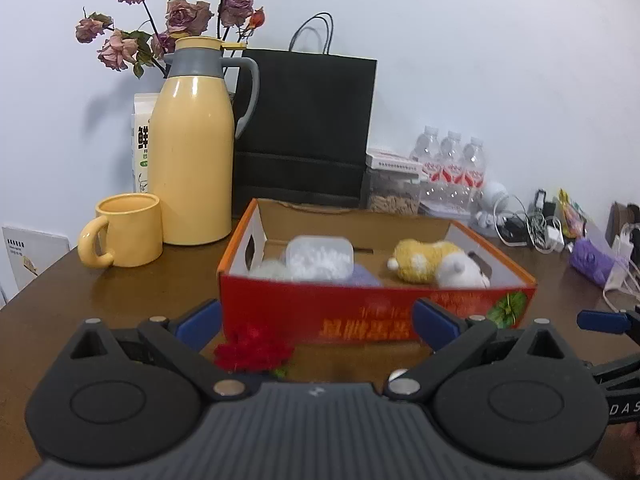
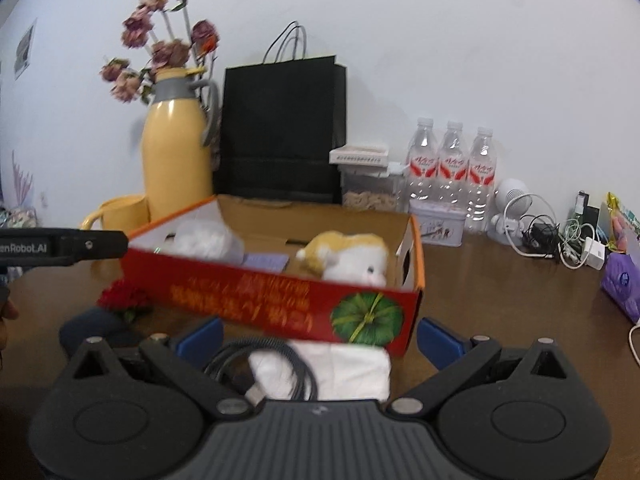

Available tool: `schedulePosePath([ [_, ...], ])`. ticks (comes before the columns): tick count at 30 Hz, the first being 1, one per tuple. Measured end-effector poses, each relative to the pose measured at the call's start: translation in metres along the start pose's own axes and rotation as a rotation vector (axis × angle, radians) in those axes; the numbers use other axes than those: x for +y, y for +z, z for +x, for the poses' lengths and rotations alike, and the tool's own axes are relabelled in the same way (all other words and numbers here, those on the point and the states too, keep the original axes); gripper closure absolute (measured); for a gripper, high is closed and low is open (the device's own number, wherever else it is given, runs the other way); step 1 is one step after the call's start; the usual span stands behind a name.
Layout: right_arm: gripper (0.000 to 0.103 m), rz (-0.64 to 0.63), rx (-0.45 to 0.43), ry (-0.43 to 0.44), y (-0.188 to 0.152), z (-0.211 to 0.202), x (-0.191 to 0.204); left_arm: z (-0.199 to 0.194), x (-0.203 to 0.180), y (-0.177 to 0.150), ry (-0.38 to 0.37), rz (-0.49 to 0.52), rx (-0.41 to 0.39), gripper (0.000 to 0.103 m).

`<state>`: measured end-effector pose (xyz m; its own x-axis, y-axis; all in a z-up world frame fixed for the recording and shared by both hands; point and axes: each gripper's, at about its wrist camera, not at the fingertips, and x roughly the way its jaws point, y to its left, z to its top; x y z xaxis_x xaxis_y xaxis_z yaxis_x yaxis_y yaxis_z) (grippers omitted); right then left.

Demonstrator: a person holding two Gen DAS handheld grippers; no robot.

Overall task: Organize objects
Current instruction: 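Move both tools back over the remaining items on the table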

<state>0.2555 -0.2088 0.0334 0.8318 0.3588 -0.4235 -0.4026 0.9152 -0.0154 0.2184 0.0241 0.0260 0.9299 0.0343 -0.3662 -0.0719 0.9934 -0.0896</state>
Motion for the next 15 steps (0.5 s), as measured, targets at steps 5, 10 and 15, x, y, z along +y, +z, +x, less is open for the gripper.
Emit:
schedulePosePath([
  [5,0.000,-0.020,0.022,0.003,-0.013,-0.008,0.010,-0.011,0.001,-0.013,0.001,0.008,0.009,0.000],
  [10,0.000,-0.033,0.040,0.000,-0.023,-0.013,0.017,-0.016,0.007,-0.024,0.023,-0.010,0.027,0.000],
  [15,0.000,-0.047,0.043,0.002,-0.028,-0.020,0.024,-0.020,0.013,-0.029,0.037,-0.022,0.029,0.000],
])
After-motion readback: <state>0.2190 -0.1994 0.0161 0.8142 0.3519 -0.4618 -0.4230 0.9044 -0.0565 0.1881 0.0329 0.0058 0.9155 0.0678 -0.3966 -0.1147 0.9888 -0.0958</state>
